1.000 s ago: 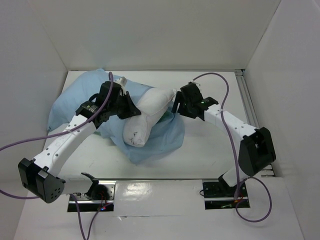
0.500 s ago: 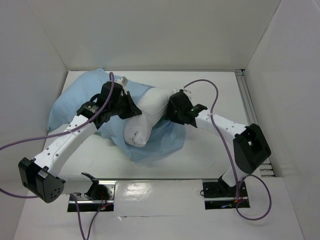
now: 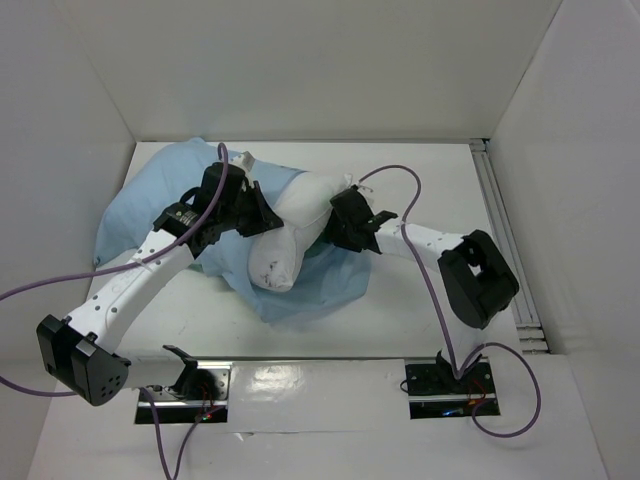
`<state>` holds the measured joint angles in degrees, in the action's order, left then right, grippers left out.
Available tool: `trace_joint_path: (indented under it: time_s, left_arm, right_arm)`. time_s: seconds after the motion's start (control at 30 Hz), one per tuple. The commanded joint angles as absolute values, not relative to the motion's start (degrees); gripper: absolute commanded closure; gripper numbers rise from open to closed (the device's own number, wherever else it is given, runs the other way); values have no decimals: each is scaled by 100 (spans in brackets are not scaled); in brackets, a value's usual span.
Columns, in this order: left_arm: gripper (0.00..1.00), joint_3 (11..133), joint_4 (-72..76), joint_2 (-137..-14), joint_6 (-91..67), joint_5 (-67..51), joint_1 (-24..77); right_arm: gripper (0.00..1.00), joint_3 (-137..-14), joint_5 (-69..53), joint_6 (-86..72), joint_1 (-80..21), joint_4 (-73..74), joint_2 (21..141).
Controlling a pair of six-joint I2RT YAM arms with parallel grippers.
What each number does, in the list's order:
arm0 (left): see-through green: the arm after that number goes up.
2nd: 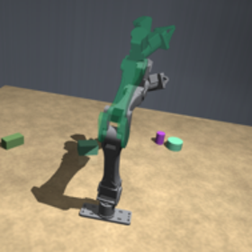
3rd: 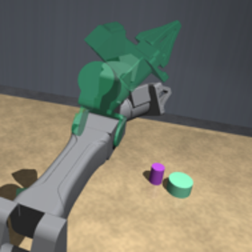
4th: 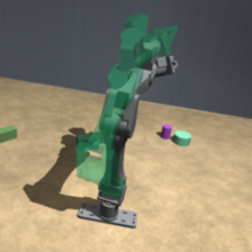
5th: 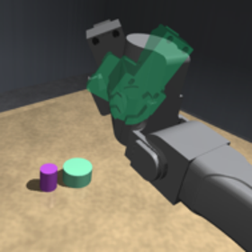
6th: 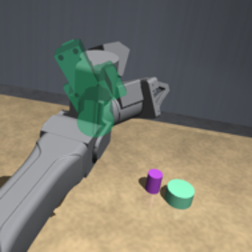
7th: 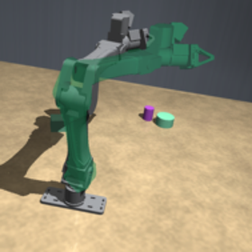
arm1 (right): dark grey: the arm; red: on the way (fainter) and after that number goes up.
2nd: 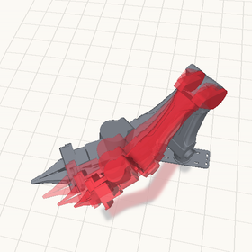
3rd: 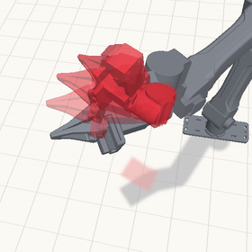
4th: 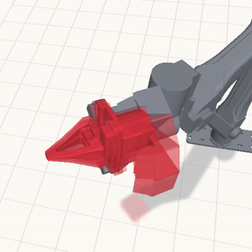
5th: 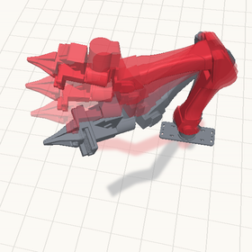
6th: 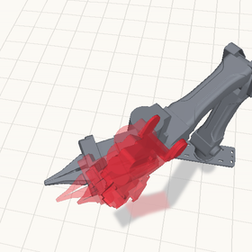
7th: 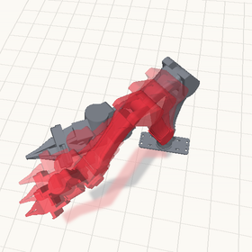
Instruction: Put the pillow into the pillowcase
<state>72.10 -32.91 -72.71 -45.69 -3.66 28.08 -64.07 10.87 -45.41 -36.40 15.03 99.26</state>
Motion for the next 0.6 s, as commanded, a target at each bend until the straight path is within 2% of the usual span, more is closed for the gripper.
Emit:
trace_joint_path:
  time_s: [0.0,0.13,0.2,0.33,0.37,0.4,0.57]
  left_arm:
    - [100,7497,-2804,-7189,-4896,-527,2848]
    - [100,7497,-2804,-7137,-4896,-527,2848]
    - [100,7497,-2804,-7085,-4896,-527,2848]
    - [100,7497,-2804,-7084,-4896,-475,2848]
    - [100,7497,-2873,-7084,-4896,-405,2848]
    - [100,7497,-2926,-7084,-4835,-404,2848]
    - [100,7918,-3970,-7356,-4448,131,2848]
  right_arm:
    - [36,-6583,1248,-4597,-3700,1003,10168]
    - [36,-6688,1195,-4649,-3700,853,10493]
    - [40,-6741,1343,-4710,-3700,713,10669]
    - [71,-6662,1661,-4825,-3700,615,10600]
    - [90,-6610,1731,-4825,-3700,667,10539]
    - [100,-6609,1731,-4825,-3552,729,10468]
    - [100,-6153,1311,-4545,-2963,713,9432]
